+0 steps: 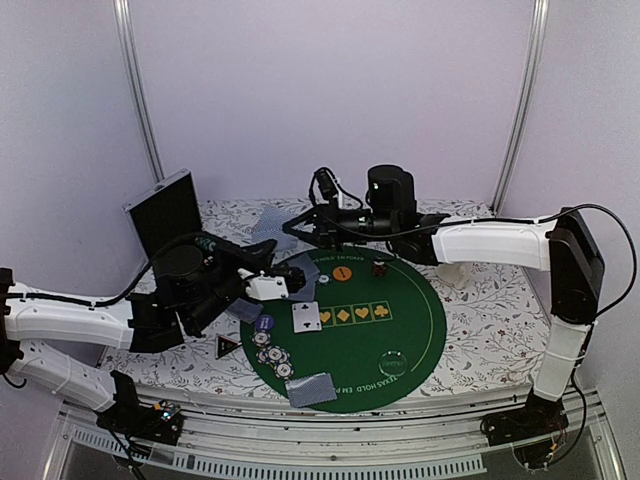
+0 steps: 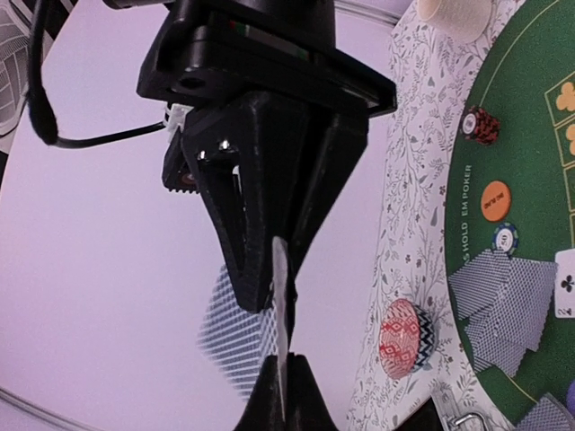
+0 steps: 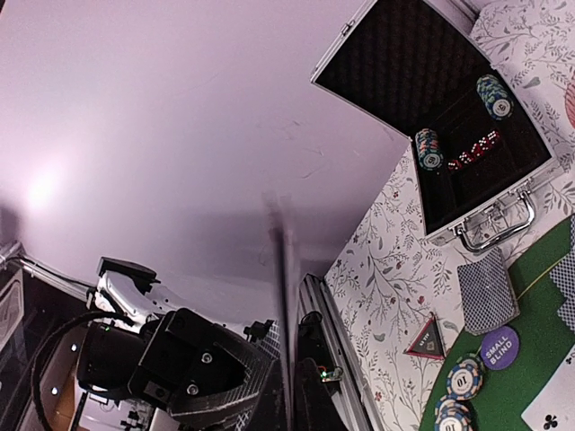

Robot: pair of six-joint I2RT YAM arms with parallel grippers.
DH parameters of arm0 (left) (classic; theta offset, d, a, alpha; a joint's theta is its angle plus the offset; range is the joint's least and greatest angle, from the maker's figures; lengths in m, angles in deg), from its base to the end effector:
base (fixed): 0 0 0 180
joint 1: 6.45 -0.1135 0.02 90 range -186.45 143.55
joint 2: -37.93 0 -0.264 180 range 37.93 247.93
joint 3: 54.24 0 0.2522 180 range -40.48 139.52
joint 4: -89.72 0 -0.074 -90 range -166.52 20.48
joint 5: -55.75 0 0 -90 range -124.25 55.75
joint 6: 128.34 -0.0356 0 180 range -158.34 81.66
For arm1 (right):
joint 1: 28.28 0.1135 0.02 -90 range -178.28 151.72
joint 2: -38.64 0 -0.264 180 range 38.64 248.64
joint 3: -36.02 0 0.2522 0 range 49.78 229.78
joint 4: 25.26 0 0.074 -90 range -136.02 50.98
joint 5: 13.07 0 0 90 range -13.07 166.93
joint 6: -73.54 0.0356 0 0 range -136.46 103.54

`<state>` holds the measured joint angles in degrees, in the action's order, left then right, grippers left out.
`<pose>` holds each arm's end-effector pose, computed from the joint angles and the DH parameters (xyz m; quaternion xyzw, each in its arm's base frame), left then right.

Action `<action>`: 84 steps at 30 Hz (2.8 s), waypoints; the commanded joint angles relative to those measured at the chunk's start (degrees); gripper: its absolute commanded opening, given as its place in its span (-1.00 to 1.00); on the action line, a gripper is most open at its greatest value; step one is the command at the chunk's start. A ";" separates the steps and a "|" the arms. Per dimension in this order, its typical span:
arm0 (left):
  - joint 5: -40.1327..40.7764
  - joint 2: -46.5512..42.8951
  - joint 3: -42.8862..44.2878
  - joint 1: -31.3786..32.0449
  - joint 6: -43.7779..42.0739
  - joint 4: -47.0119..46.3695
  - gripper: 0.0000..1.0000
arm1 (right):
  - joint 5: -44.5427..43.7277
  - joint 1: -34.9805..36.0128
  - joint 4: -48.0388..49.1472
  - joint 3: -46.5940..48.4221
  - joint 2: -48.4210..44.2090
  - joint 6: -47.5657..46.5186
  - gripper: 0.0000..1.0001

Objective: Distribute texas hold em gaming equipment
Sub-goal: Pass from the left arm to the right, then place the poker card in the face-down deck piles.

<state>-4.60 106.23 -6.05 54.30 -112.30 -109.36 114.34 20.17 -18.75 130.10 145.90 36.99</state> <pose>0.1444 -0.2218 0.2702 0.5675 0.4310 0.2592 0.6519 0.2793 0.3477 0.2962 -0.1821 0.7162 0.6399 0.2106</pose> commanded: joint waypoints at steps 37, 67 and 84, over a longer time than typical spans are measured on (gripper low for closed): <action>-44.55 43.10 36.17 -35.33 82.55 45.24 0.96 | -12.38 -15.03 -16.00 -23.18 -25.78 -20.52 -0.96; -47.58 29.93 29.60 -38.48 86.23 42.60 0.66 | -0.85 -4.18 -6.91 4.82 15.71 -0.08 -0.96; -46.14 13.55 21.55 -45.22 86.49 42.18 0.71 | -12.18 5.62 -1.56 23.04 36.82 14.40 -0.95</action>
<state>-49.32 120.91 16.40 10.13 -25.90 -67.44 106.15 25.83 -21.46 150.36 180.94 48.24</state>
